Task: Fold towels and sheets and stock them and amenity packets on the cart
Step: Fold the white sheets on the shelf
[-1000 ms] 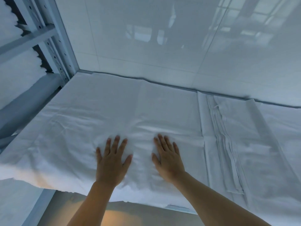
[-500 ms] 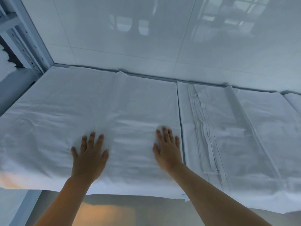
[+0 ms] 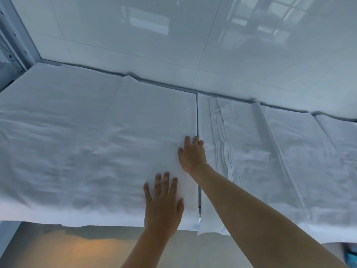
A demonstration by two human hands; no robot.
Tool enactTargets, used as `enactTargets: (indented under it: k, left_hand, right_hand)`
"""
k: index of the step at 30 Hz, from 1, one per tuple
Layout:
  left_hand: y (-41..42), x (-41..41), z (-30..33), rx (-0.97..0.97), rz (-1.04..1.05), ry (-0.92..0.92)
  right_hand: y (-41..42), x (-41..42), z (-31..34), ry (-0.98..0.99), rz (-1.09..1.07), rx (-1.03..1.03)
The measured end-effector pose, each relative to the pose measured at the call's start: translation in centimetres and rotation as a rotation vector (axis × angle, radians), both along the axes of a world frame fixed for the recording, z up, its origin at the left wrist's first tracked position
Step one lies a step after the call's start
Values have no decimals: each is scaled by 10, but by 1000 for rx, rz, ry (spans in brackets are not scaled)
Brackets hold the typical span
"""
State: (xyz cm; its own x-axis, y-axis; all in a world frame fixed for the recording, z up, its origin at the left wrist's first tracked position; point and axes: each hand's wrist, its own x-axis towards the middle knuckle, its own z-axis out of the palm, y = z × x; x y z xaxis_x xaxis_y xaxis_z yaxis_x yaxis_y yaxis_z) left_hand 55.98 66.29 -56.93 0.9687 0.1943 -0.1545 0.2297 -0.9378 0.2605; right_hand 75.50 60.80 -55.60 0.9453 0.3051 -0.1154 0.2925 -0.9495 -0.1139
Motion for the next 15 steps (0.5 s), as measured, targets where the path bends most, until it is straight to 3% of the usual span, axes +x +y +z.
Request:
enactTargets:
  k: [3, 7, 15]
  left_hand:
    - [-3, -2, -2, -19, 16, -81]
    - [-15, 12, 6, -18, 105, -59]
    - [-52, 51, 26, -64, 251, -36]
  right_hand:
    - [8, 8, 1, 11, -109, 152]
    - [12, 15, 10, 78, -227, 450]
    - [19, 6, 23, -55, 61, 287]
